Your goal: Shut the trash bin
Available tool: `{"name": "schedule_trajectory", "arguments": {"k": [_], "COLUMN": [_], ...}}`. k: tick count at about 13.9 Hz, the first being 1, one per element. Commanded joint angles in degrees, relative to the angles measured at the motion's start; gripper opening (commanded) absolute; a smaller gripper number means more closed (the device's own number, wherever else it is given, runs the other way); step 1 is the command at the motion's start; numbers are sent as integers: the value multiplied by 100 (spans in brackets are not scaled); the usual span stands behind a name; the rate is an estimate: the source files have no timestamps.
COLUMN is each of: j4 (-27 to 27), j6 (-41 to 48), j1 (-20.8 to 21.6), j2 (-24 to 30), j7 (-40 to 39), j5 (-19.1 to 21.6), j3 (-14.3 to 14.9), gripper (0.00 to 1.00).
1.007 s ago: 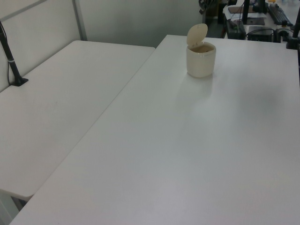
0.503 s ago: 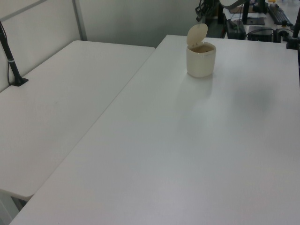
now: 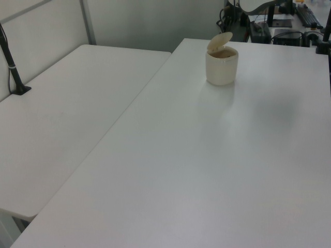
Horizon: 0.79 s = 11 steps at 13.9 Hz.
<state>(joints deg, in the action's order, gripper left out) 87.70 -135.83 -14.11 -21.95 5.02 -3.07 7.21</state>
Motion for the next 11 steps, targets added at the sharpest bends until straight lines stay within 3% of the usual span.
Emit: {"name": "schedule_trajectory", "arguments": {"k": [1,11], "j4": [168,327], "j6": [722,795], "j1": [144,277], "j2": [121,-116], "j7": [-158,-230], "j5": [-80,-98], "j3": [-9,-9], "gripper": [0,1]}}
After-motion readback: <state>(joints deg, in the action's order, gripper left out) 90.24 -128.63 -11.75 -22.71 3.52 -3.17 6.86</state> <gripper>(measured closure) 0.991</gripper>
